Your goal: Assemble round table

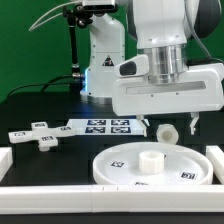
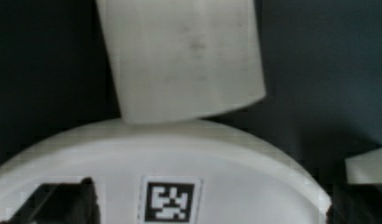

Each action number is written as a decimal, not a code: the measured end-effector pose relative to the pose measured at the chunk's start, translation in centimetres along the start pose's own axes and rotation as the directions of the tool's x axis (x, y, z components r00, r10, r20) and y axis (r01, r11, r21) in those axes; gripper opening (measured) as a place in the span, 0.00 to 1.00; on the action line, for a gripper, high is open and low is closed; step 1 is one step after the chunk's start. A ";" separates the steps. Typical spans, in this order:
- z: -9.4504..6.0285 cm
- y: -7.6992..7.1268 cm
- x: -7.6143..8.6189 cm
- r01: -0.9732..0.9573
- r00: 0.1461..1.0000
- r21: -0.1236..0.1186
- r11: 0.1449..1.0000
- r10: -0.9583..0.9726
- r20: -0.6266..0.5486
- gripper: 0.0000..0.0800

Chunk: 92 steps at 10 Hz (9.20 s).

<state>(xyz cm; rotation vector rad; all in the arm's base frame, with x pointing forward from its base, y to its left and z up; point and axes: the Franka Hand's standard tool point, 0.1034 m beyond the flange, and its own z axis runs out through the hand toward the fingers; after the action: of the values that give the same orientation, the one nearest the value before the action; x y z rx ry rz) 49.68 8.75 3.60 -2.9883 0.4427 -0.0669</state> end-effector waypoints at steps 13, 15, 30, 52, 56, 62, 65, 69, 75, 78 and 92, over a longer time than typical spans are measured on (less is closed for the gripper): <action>1.5 1.0 -2.5 0.003 0.665 -0.107 0.994 0.078 0.742 0.81; 1.9 0.9 -2.4 0.014 0.573 -0.114 0.993 0.085 0.815 0.81; 2.4 0.0 -2.9 0.047 0.567 -0.066 0.997 0.028 0.823 0.51; -8.3 -1.7 10.7 0.187 0.978 0.038 0.982 -0.183 -0.103 0.52; -7.1 -0.3 9.9 0.257 0.902 -0.025 0.966 -0.249 -0.353 0.52; -8.0 1.0 10.4 0.255 0.900 -0.035 0.966 -0.250 -0.356 0.52; -7.3 1.5 10.2 0.259 0.903 -0.040 0.965 -0.256 -0.346 0.52; -6.6 1.0 9.6 0.268 0.904 -0.039 0.963 -0.265 -0.335 0.52; -5.5 1.3 9.1 0.269 0.905 -0.044 0.962 -0.268 -0.330 0.52; -5.5 1.2 9.4 0.269 0.897 -0.047 0.962 -0.268 -0.353 0.52; -7.9 4.1 12.0 0.293 0.900 -0.061 0.954 -0.297 -0.318 0.81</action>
Offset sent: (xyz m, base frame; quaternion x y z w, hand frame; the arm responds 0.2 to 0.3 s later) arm -0.0006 0.0021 -0.0021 -0.0073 -0.2026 0.0335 0.9787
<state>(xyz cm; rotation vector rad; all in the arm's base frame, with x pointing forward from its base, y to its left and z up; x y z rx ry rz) 59.54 0.50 11.25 -3.0340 0.0091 -0.5925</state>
